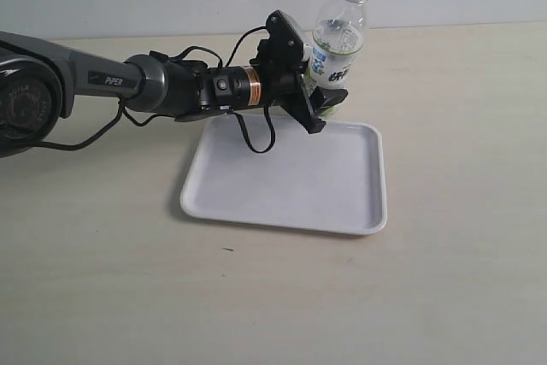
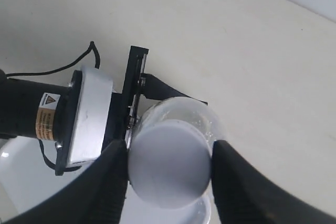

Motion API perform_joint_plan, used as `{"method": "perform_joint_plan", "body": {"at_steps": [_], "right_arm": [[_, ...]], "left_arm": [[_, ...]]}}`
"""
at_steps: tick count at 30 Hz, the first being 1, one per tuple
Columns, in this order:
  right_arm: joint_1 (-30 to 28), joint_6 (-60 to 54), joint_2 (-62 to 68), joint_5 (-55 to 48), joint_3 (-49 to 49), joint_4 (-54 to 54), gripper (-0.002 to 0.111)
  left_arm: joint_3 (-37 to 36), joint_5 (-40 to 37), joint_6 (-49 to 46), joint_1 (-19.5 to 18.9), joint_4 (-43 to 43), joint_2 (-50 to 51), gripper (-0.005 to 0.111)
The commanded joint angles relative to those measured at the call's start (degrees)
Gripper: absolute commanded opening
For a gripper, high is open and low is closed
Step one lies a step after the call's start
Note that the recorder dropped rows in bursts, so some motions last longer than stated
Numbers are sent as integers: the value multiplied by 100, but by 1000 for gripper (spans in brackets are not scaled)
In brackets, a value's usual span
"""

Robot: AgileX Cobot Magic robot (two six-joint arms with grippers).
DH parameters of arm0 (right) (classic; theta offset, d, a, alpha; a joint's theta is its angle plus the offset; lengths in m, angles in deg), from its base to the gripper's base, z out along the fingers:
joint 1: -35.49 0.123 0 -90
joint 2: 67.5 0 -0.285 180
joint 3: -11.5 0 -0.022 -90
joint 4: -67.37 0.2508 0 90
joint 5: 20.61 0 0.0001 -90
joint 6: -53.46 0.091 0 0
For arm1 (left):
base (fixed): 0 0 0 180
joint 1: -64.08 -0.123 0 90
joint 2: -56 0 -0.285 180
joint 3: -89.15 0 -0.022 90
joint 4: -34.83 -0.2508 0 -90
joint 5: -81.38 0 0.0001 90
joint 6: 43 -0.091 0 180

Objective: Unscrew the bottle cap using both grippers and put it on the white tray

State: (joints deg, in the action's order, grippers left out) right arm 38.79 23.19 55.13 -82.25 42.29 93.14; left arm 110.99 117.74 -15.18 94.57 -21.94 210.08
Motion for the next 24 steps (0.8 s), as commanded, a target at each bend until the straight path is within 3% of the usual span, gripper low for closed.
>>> {"method": "perform_joint_plan", "body": {"at_steps": [1,11,16,24], "right_arm": [[5,-989,-4,-42,55,-21,0],[5,-5058,-4,-212,55,-21,0],[5,-5313,-4,-222,55,-87,1],[5,-4503,-272,-133,55,365,39]], "left_arm": [[-31,-161,90,43,-130,-20,0],[-31,-161,90,43,-130,-20,0],[-31,-161,90,43,-130,-20,0],[-31,-161,90,43,-130,-20,0]]}}
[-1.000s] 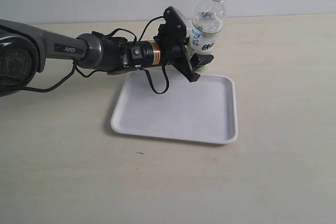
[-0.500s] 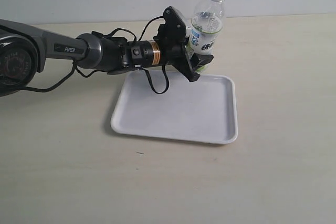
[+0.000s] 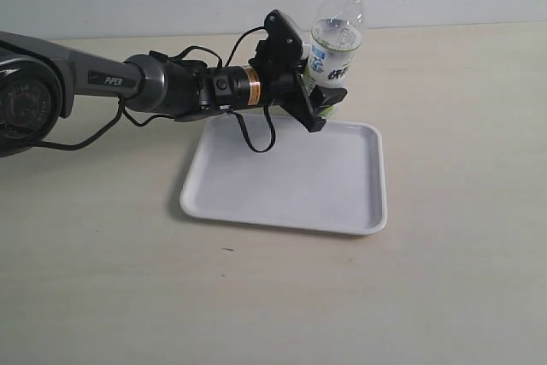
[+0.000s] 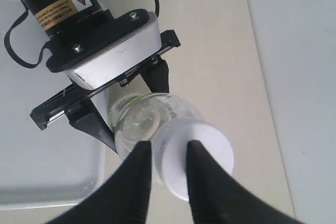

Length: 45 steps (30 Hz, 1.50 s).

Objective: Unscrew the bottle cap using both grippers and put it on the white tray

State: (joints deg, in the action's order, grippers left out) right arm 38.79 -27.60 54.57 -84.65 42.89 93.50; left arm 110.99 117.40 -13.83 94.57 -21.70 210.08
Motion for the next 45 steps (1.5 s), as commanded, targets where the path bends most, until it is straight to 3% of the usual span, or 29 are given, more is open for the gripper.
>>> {"method": "perform_joint_plan", "body": {"at_steps": [1,6,10,22,38,45], "right_arm": [[5,955,-284,182,-5,478,41],[5,4460,-547,791,11,187,49],[5,5556,-545,520,45,-215,57],[506,6412,-182,362,45,-1247,59],[506,6730,85,717,45,-1457,59],[506,6705,90,814,45,-1457,46]], "left_arm": [[-31,-128,-45,43,-155,-20,0],[-31,-128,-80,43,-155,-20,0],[-31,-128,-80,43,-155,-20,0],[-31,-128,-109,43,-155,-20,0],[-31,-128,-110,43,-177,-20,0],[-31,-128,-110,43,-177,-20,0]]}}
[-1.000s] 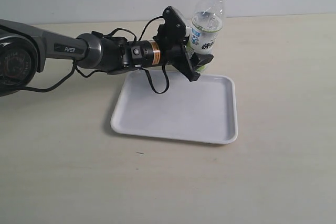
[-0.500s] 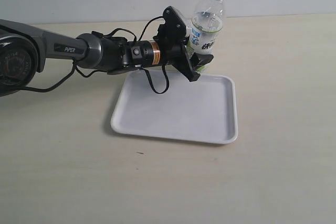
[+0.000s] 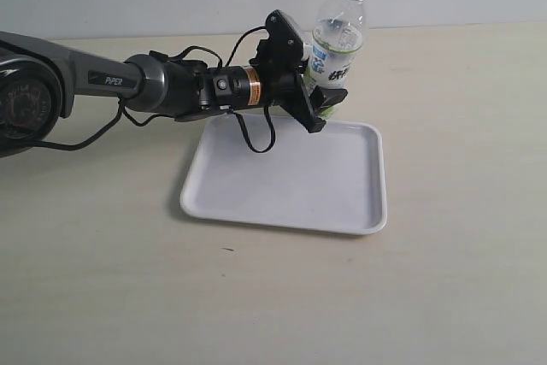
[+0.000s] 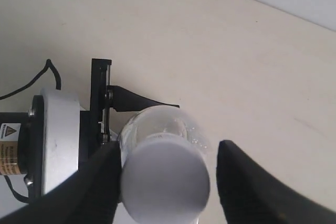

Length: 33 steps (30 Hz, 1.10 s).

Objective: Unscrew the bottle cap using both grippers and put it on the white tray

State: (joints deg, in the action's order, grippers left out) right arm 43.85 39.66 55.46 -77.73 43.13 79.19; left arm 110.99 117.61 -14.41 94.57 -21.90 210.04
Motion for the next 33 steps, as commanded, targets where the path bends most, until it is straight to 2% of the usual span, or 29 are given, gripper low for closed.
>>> {"method": "perform_joint_plan", "body": {"at_steps": [1,5,7,14,23,33], "right_arm": [[0,-33,2,105,21,-25,45],[0,-156,2,-4,21,-25,44],[0,-230,2,-4,21,-25,40],[0,-1025,2,116,21,149,1],[0,-2876,2,-11,21,409,0],[0,-5513,2,-65,21,409,0]], "left_arm": [[-31,-148,-51,43,-156,-16,0],[-31,-148,-51,43,-156,-16,0],[-31,-148,-51,43,-156,-16,0],[-31,-148,-51,43,-156,-16,0],[-31,-148,-51,43,-156,-16,0],[-31,-148,-51,43,-156,-16,0]]}}
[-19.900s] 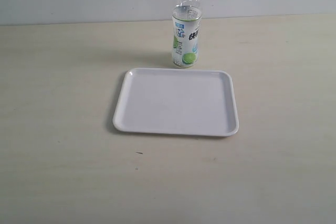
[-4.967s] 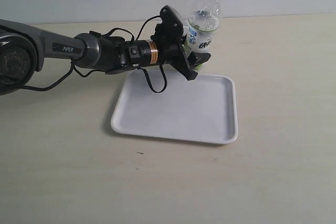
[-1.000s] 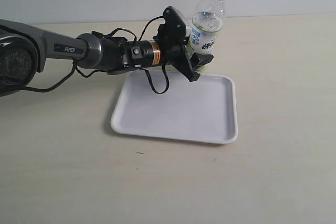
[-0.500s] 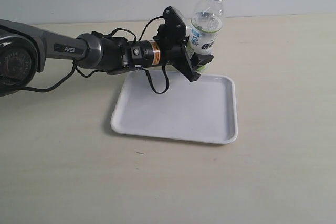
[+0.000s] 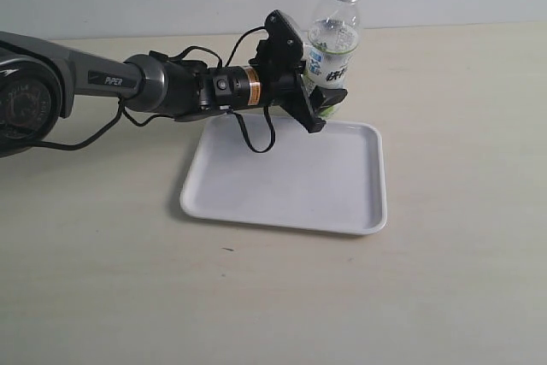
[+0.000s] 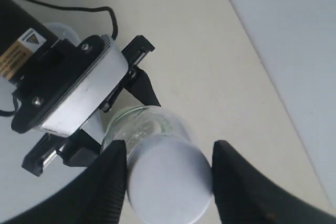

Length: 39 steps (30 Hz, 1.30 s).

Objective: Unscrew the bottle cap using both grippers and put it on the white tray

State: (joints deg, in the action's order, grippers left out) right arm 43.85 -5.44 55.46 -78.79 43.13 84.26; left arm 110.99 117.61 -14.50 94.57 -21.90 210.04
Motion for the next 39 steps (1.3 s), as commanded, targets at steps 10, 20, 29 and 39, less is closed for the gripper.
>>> {"method": "perform_joint_plan", "body": {"at_steps": [10,20,29,39], "right_arm": [[0,-1478,124,-141,21,-98,13],[0,-1255,49,-149,21,15,43],[0,-1255,-59,-192,21,594,52],[0,1190,-509,347,21,641,62]], "left_arm": [[-31,-148,-43,43,-156,-16,0],[-31,-148,-43,43,-156,-16,0],[-31,-148,-43,43,-156,-16,0],[-31,-148,-34,43,-156,-16,0]]}}
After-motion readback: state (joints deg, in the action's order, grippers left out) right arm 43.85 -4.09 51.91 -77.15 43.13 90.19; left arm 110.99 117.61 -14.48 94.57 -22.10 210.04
